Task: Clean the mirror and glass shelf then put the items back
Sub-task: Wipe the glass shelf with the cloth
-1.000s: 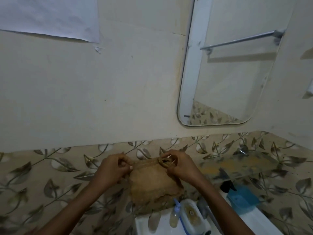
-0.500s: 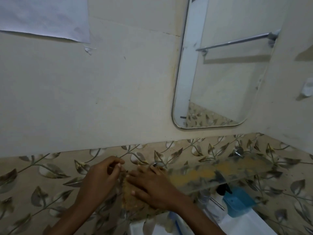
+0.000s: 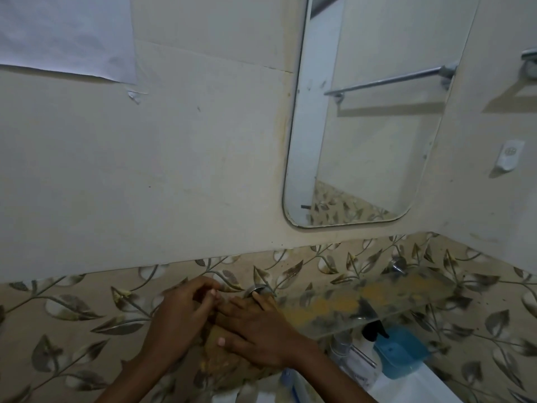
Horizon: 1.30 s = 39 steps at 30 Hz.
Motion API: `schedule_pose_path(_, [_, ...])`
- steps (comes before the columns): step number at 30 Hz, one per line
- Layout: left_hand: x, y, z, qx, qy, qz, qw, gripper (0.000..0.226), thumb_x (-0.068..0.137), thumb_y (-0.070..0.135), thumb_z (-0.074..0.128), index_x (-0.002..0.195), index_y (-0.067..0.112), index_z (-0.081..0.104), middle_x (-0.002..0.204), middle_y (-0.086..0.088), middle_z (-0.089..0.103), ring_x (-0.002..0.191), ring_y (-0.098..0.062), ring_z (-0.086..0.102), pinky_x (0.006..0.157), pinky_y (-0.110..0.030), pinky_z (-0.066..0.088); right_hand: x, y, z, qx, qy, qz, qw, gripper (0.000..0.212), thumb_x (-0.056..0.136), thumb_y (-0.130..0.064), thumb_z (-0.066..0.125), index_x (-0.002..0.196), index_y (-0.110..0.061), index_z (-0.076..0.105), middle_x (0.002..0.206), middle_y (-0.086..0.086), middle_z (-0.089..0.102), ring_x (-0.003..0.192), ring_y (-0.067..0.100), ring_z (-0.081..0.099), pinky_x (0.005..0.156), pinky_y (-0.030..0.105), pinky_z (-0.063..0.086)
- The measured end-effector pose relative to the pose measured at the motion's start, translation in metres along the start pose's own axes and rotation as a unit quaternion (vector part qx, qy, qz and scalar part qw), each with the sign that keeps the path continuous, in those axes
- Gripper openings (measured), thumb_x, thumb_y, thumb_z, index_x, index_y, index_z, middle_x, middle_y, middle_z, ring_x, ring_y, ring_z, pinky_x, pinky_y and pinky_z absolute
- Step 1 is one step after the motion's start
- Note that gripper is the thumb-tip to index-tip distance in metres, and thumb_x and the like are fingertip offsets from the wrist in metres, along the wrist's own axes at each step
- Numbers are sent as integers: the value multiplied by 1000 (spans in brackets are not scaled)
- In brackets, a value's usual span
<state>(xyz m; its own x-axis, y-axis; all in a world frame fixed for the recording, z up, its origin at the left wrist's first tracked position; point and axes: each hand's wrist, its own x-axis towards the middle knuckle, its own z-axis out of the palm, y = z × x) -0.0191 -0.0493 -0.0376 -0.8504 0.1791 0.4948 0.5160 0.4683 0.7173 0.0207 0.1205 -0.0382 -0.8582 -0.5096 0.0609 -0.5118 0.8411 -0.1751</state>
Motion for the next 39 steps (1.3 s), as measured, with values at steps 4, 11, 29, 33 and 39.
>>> schedule_pose_path(4, [1, 0, 2, 0, 0, 16, 1000, 33, 85, 10, 63, 77, 41, 62, 79, 18, 68, 75, 4, 63, 68, -34, 56, -4, 13, 0, -7, -14, 30, 999, 51, 97, -48, 24, 146, -36, 16, 154, -22, -3, 145, 15, 3, 116, 49, -8])
schedule_pose_path(11, [4, 1, 8, 5, -7, 50, 999, 25, 85, 6, 61, 81, 30, 66, 82, 20, 66, 88, 13, 56, 64, -15, 42, -13, 30, 2, -2, -9, 37, 999, 53, 94, -51, 24, 145, -37, 16, 157, -14, 9, 144, 5, -5, 115, 43, -9])
schedule_pose_path(29, [10, -7, 19, -23, -16, 60, 998, 27, 85, 1, 60, 79, 27, 67, 81, 17, 68, 86, 4, 60, 64, -5, 44, -57, 101, -2, -28, 12, 108, 994, 68, 78, -69, -1, 141, -47, 11, 149, -30, 1, 143, 7, -6, 116, 37, -5])
schedule_pose_path(33, [11, -2, 26, -27, -20, 58, 998, 20, 85, 7, 61, 81, 26, 68, 85, 16, 67, 87, 4, 59, 65, -17, 44, -64, 108, -8, -23, 3, 139, 990, 53, 90, -58, 16, 142, -46, 14, 153, -25, 6, 144, 9, -3, 114, 36, -2])
schedule_pose_path(39, [7, 8, 32, -38, -31, 61, 997, 23, 86, 5, 61, 81, 27, 66, 85, 18, 65, 86, 4, 59, 66, -17, 45, -81, 128, -13, 4, 35, 196, 980, 83, 67, -81, -5, 140, -48, 16, 154, -21, 14, 143, 8, 2, 115, 41, 1])
